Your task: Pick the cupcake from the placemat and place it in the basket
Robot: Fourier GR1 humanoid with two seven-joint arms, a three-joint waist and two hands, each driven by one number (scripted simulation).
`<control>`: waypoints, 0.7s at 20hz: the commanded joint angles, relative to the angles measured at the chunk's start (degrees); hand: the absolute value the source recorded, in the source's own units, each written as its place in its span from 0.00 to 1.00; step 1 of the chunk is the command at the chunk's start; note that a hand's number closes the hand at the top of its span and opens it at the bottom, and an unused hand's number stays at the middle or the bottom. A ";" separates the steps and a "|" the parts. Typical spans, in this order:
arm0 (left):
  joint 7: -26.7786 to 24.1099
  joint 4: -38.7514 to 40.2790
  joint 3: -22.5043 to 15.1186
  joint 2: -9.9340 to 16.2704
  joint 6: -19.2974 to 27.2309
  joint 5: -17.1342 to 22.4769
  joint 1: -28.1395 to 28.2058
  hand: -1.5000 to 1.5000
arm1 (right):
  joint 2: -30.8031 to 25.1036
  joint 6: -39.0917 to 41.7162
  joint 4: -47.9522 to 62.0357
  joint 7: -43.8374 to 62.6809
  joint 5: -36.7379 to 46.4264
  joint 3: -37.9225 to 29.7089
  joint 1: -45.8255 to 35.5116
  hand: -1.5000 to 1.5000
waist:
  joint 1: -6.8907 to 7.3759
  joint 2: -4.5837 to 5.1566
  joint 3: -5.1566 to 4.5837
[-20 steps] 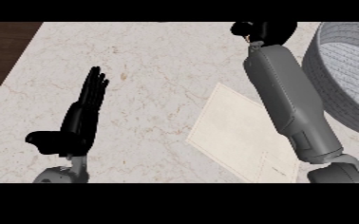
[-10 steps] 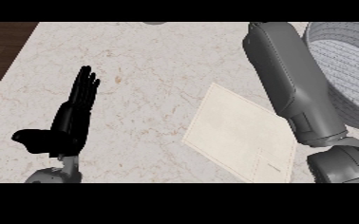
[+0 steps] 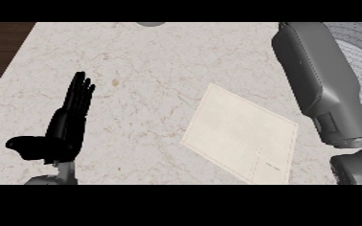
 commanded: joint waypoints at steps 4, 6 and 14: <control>0.41 -1.54 -0.71 -1.13 -0.03 -0.98 1.30 0.50 | -3.41 2.14 -7.02 3.65 -0.37 -2.05 4.90 1.00 | -0.09 -0.04 0.03; 1.96 -2.06 0.23 -0.21 -0.27 -0.94 0.69 0.50 | -3.57 0.66 -10.17 2.97 -0.21 -2.16 8.56 1.00 | -0.16 -0.04 0.04; 1.35 -1.60 -0.37 -2.23 0.34 -2.65 0.93 0.50 | -6.61 7.10 -18.63 -1.25 -3.71 -4.07 17.71 1.00 | -0.30 -0.04 0.03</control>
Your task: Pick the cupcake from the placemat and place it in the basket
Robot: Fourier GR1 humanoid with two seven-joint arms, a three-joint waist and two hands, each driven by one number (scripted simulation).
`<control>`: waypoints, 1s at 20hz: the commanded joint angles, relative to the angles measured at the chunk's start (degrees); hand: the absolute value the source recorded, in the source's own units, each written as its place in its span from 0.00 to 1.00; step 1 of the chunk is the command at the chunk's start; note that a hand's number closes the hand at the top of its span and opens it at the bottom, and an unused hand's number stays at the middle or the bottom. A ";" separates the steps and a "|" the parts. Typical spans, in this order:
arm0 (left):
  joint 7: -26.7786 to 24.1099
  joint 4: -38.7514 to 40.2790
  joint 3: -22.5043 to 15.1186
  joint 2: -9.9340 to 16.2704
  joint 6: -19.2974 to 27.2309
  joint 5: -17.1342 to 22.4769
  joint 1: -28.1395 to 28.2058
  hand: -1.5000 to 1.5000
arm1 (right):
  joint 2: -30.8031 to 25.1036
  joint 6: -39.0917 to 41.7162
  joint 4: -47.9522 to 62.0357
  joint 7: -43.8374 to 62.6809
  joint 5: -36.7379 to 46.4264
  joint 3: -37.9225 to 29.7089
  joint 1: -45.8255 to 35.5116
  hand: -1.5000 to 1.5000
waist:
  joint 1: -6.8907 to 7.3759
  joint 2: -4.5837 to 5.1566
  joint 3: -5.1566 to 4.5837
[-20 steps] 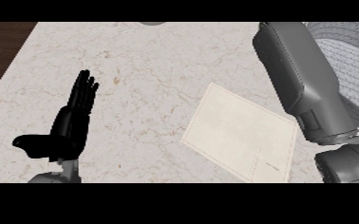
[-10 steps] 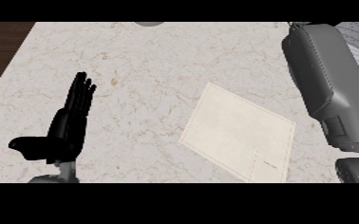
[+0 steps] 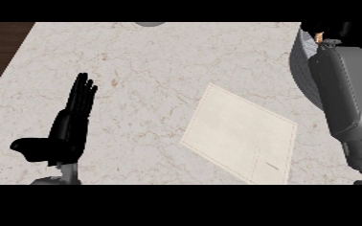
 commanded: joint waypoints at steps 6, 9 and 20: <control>-1.10 -0.68 -0.98 -2.05 -0.61 -1.05 2.11 0.50 | -3.34 3.83 -1.84 -3.76 -4.94 -2.67 9.21 1.00 | 0.48 0.16 0.01; -3.19 0.99 0.55 -1.20 -2.54 -0.96 1.23 0.50 | -4.64 3.72 0.39 -5.04 -5.97 -3.71 8.41 1.00 | 0.67 0.27 0.01; 2.83 0.09 2.14 -1.76 -2.28 -2.15 -2.54 0.50 | -5.56 -5.32 4.45 -12.45 -12.26 -7.94 11.29 1.00 | 0.73 0.32 0.04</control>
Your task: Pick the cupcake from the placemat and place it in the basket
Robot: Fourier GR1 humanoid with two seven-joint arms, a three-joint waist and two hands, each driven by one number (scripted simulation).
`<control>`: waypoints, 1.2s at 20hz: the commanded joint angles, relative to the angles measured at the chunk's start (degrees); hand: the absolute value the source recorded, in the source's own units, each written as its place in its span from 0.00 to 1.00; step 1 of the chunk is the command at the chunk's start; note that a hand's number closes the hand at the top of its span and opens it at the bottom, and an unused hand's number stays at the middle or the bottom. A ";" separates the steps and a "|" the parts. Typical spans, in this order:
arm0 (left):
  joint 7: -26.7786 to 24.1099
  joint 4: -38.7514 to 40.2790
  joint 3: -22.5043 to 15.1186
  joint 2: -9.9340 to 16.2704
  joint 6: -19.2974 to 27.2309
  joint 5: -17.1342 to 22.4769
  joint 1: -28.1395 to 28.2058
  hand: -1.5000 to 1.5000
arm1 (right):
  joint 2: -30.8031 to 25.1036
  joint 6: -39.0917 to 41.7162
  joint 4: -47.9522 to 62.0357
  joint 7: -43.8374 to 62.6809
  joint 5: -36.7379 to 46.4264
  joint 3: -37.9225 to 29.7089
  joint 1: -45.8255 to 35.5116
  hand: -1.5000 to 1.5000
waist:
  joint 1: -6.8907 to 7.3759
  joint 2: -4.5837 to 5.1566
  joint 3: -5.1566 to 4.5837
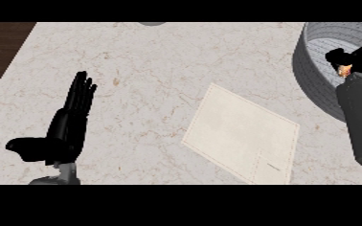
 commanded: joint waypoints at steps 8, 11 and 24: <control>-1.25 -1.27 0.55 -1.12 -1.21 -1.26 2.08 0.50 | -0.47 -1.46 -3.13 -0.57 -4.42 -2.14 6.77 0.00 | -0.25 -0.13 -0.03; 3.49 -2.63 0.82 -1.14 -0.31 -1.90 -0.92 0.50 | -1.09 -5.50 3.52 -4.98 -5.80 -2.67 3.48 0.00 | 0.10 0.00 0.00; -1.71 3.02 2.34 -2.31 -2.00 -1.34 -0.57 0.50 | -4.07 -17.36 -4.18 -5.98 -0.90 -2.69 5.30 0.00 | -0.49 -0.12 -0.07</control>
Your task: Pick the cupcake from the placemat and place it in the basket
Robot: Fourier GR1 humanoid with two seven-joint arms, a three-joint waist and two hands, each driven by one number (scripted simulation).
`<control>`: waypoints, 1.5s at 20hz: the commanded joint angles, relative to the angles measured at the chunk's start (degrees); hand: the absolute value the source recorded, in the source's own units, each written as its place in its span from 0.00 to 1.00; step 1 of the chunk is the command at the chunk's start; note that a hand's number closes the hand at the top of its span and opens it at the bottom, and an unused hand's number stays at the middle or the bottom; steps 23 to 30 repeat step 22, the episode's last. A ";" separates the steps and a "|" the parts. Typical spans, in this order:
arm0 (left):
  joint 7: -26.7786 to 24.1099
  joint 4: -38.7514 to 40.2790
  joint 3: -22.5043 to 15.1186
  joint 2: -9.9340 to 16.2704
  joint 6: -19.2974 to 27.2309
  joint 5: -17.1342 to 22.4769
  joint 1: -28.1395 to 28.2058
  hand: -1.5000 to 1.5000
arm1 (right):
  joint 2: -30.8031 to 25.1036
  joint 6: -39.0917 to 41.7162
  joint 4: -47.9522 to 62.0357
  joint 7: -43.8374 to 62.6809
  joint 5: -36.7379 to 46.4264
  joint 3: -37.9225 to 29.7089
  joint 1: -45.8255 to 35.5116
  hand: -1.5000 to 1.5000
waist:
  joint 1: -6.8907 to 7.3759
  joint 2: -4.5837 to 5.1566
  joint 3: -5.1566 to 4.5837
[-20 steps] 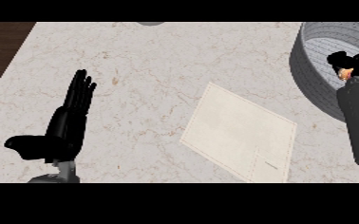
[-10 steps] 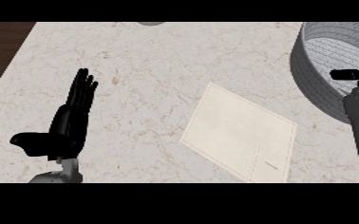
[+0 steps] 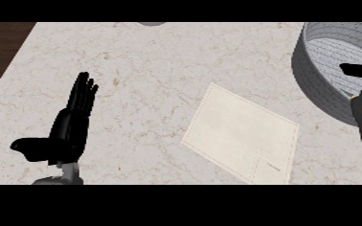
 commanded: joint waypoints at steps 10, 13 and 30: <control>-1.18 -0.52 0.44 -0.87 0.05 -0.55 1.93 0.50 | 1.43 3.82 -28.32 18.96 12.58 -2.56 12.24 0.00 | -0.91 -0.23 -0.02; 1.76 -3.41 1.14 0.68 -0.65 0.16 2.01 0.50 | -0.01 5.66 -40.35 16.07 6.87 -5.15 17.24 0.00 | -1.70 -0.54 -0.01; 0.75 -0.94 1.29 -0.14 -0.42 -1.03 0.71 0.50 | 1.98 13.80 -69.14 13.70 -5.94 -8.08 34.87 0.00 | -1.22 -0.25 0.02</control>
